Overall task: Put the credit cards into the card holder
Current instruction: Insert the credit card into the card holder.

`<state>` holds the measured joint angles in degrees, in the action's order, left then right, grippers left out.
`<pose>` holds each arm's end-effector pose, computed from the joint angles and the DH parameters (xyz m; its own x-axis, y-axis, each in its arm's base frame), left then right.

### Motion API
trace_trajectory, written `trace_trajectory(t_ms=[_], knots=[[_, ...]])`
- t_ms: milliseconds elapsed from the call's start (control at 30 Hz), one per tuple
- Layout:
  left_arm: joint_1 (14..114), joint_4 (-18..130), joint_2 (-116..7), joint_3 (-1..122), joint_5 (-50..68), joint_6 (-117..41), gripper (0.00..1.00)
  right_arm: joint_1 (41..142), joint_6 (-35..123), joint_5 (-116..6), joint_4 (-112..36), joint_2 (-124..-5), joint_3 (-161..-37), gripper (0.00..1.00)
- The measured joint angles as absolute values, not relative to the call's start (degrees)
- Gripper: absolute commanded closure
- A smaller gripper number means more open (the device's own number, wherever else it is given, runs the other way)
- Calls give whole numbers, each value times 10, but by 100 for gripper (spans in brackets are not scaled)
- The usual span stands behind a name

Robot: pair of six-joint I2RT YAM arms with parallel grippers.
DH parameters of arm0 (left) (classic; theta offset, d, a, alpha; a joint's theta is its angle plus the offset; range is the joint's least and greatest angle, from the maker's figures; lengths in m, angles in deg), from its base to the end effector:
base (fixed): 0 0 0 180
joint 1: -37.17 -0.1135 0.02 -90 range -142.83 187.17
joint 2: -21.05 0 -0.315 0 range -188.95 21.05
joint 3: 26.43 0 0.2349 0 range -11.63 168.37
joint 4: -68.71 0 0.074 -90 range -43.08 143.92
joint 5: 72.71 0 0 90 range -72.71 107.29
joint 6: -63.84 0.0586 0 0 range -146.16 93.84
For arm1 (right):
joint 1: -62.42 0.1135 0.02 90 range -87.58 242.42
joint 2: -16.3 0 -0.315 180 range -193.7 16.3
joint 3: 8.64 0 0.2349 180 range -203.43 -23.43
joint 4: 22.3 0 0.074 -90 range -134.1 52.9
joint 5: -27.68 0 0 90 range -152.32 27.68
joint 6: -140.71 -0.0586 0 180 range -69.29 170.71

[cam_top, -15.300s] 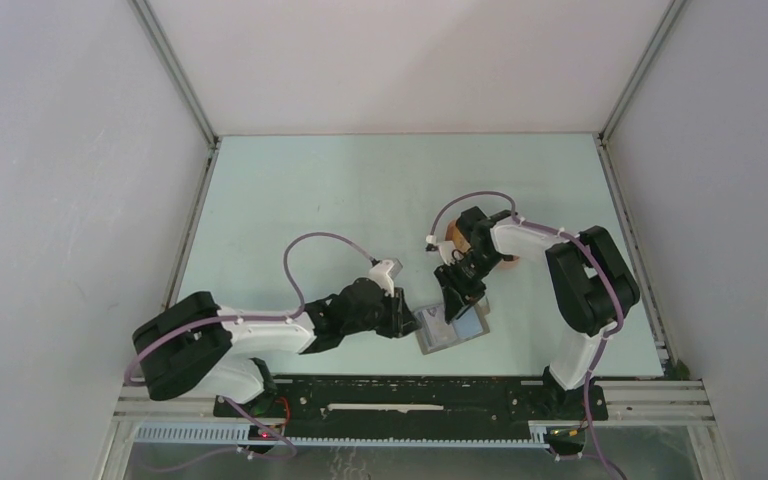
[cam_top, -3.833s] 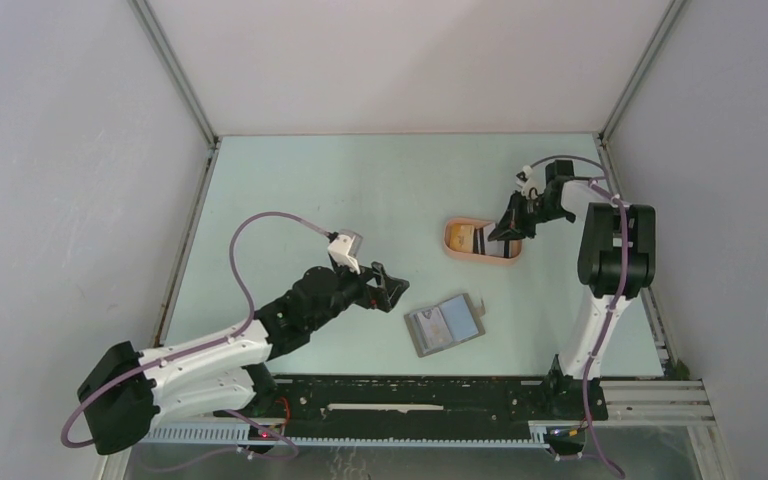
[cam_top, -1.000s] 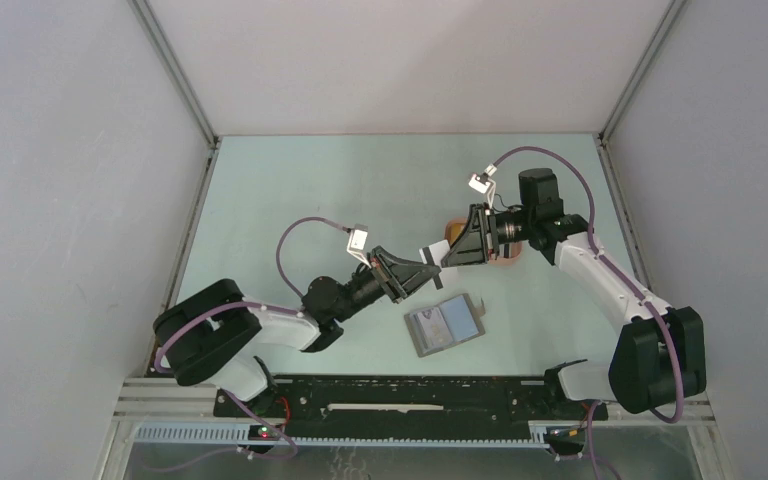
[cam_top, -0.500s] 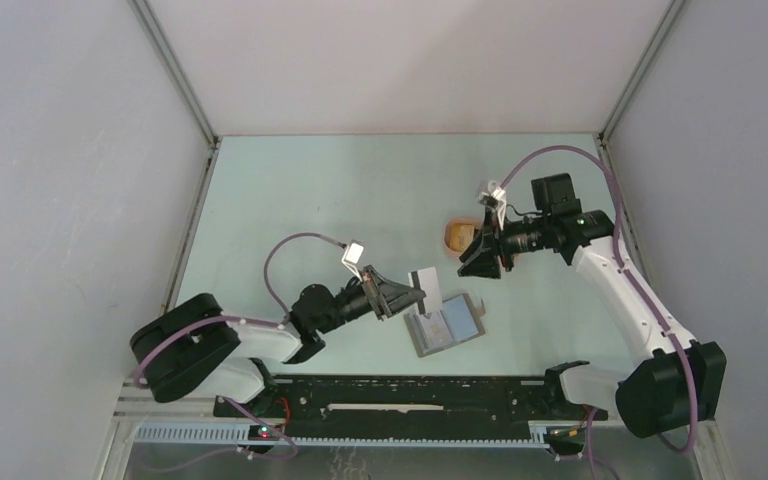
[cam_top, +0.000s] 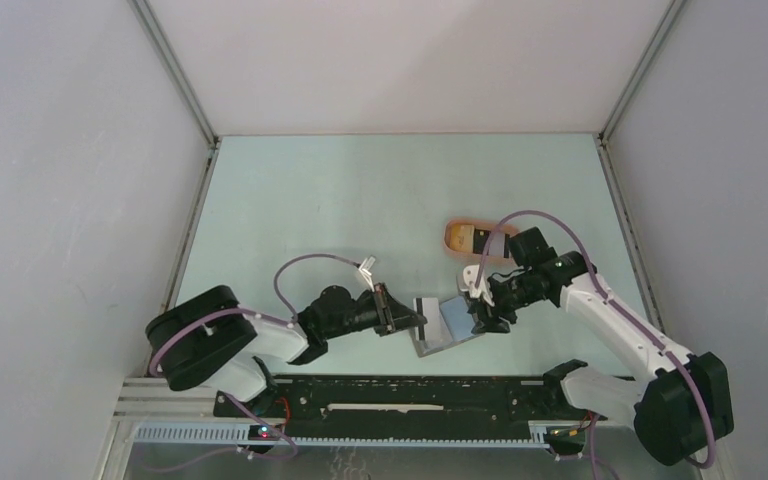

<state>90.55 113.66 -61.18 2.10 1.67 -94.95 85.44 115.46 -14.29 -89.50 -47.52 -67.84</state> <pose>0.1337 -0.2064 0.2165 -0.9014 -0.2923 -0.3194 0.2525 0.2444 -0.9362 0.1215 0.0989 0.2697 0.0566 -0.6331 -0.7720 -0.9935 -0.1122 0.0191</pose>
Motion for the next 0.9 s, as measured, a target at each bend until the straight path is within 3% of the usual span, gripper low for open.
trace_trajectory(t_ms=[467,900], knots=[[918,1199,-780,42,-20,-1053,100,915,1229,-271,-807,-517,-638,52],[918,1177,-807,85,-25,-1083,100,943,1226,-328,-781,-577,-638,55]])
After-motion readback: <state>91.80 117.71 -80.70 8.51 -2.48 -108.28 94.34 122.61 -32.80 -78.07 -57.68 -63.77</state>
